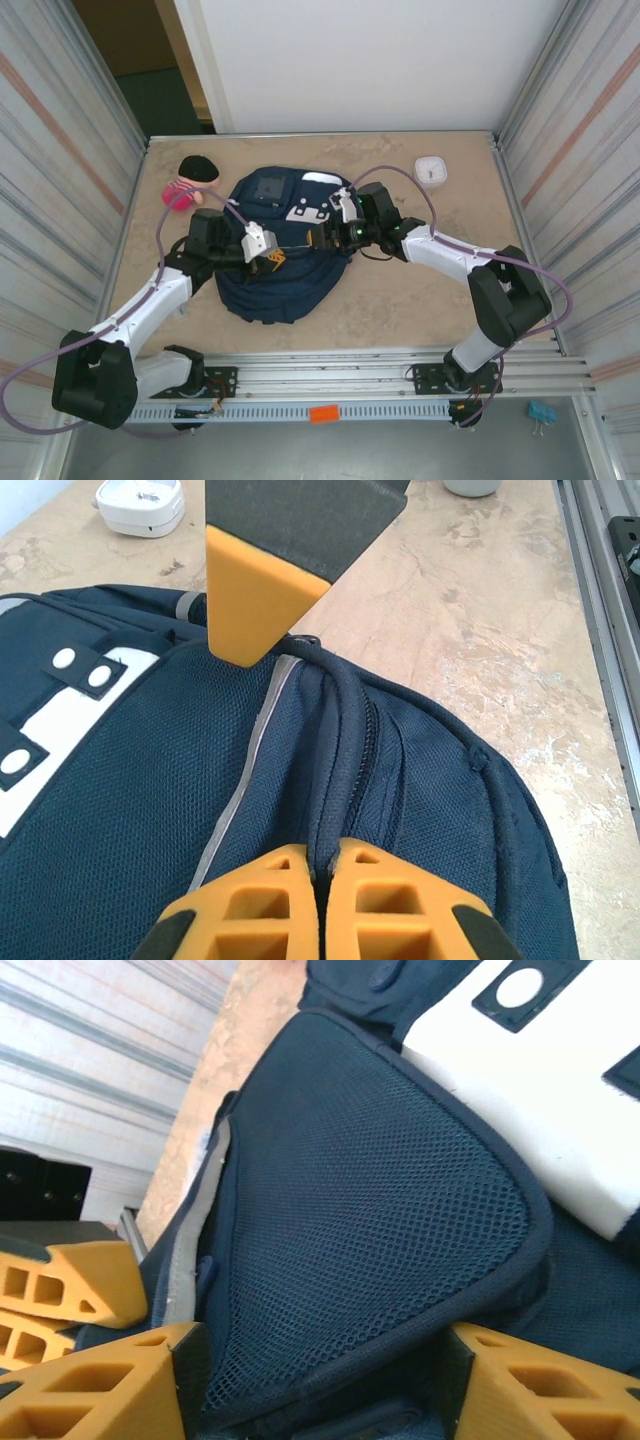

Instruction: Pack the student bag

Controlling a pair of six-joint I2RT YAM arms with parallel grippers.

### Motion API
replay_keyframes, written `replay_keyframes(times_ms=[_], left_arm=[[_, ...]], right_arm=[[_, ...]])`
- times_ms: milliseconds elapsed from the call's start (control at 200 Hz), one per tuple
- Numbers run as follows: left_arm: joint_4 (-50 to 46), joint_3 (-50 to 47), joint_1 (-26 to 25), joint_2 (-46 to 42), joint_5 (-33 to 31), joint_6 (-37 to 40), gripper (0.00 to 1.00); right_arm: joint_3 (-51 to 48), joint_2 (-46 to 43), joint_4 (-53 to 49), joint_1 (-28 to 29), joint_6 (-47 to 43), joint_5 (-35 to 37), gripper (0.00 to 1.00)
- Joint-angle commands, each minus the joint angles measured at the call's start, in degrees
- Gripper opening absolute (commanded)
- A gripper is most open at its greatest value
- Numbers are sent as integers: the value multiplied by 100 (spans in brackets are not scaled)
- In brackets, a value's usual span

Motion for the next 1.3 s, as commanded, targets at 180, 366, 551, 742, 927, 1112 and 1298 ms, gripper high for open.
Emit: replay_keyframes(times_ms=[180, 366, 551, 742, 927, 1112, 1298], left_arm=[[642, -37, 38, -63, 180, -270, 0], [664, -72, 38, -77, 9, -276, 0], [806, -99, 42, -59, -61, -366, 0], [965, -133, 47, -41, -127, -488, 0], [1033, -151, 42, -50, -136, -552, 0], [1095, -129, 55, -53, -56, -588, 0], [1196, -110, 79, -50, 30, -689, 0]], right_arm=[[-31, -227, -446, 290, -234, -808, 48], [-30, -320, -755, 388, -327, -736, 46], [-26, -378, -952, 437, -402, -726, 56], [-33, -446, -1130, 450, -468, -665, 53], [-33, -460, -1186, 441, -486, -619, 51], [4, -545, -1390, 444, -636, -444, 64], [181, -449, -1642, 454, -721, -364, 49]])
